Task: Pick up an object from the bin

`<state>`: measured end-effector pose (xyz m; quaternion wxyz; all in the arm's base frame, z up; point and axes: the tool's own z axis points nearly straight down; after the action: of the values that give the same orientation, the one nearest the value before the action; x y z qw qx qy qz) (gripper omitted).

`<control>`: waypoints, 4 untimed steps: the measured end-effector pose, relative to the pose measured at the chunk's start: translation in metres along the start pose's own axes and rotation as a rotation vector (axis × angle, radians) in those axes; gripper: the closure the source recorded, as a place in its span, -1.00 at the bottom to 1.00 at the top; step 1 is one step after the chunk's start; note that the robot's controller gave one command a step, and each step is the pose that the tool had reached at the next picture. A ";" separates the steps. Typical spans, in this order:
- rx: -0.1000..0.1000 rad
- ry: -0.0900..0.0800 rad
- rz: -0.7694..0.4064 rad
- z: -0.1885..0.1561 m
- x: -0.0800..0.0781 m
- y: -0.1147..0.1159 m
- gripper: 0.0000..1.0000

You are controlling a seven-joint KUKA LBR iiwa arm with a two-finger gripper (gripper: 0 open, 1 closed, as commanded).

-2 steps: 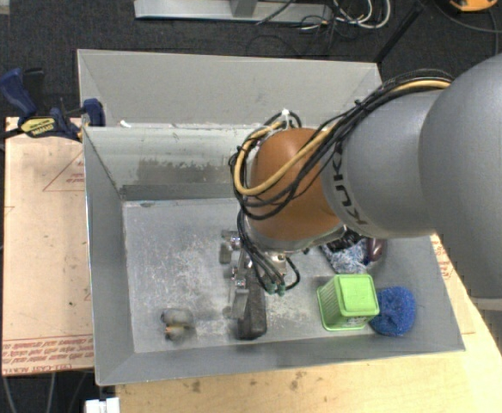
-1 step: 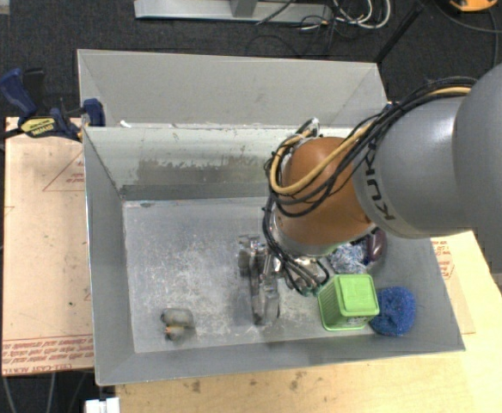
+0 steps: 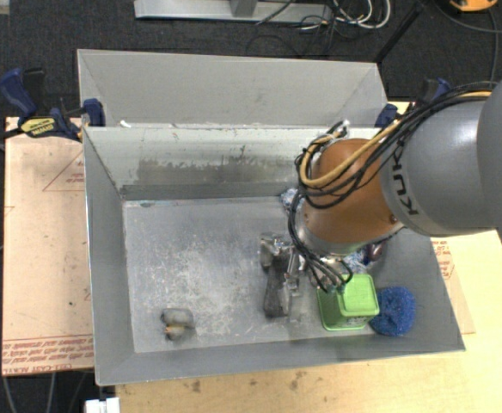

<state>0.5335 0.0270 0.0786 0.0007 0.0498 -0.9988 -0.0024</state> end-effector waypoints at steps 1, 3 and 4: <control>0.008 -0.001 0.056 0.003 -0.050 0.007 -1.00; 0.006 -0.001 0.057 -0.006 -0.079 -0.045 -1.00; 0.002 -0.005 0.068 -0.007 -0.103 -0.056 -1.00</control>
Offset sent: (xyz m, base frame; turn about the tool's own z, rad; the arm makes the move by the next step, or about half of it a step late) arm 0.0179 -0.0886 0.0324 0.1838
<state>0.6415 -0.0188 0.0850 -0.0017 0.0158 -0.9999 -0.0013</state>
